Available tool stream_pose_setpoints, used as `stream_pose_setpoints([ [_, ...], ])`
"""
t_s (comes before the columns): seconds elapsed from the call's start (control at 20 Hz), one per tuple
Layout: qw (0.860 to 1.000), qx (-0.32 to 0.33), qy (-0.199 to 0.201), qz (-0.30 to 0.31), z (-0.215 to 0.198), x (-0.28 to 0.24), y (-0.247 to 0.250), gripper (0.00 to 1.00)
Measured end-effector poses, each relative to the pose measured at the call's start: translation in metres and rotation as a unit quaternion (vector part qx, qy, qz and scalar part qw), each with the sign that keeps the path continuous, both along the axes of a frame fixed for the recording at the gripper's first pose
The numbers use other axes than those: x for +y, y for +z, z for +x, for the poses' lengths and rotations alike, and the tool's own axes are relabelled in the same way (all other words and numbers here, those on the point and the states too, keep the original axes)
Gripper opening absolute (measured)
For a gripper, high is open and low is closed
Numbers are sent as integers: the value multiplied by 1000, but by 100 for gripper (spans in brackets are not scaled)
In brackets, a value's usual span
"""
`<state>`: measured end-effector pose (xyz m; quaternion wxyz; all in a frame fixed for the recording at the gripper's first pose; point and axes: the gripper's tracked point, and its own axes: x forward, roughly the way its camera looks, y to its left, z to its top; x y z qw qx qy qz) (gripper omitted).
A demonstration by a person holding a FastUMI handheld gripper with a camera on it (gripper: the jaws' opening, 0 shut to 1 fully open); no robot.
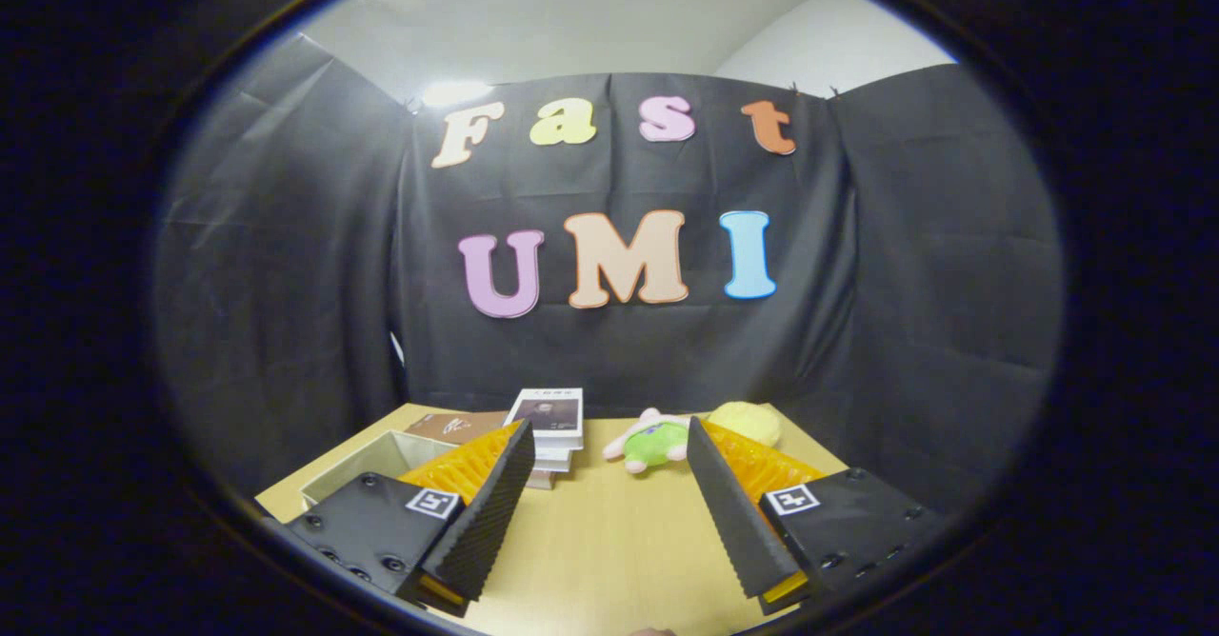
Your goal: Open the storage box then place both shoes into the box .Put the left shoe in first, then the right shoe, with the right side of both shoes facing outward in a uniform manner.
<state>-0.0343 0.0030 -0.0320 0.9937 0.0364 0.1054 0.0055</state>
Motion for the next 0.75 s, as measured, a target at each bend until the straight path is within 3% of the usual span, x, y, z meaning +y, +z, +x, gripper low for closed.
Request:
stream_pose_setpoints([
  [0.3,1000,-21,-4,-4,-8,-44,10,100],
  [0.75,999,-33,9,-2,-2,-56,19,100],
])
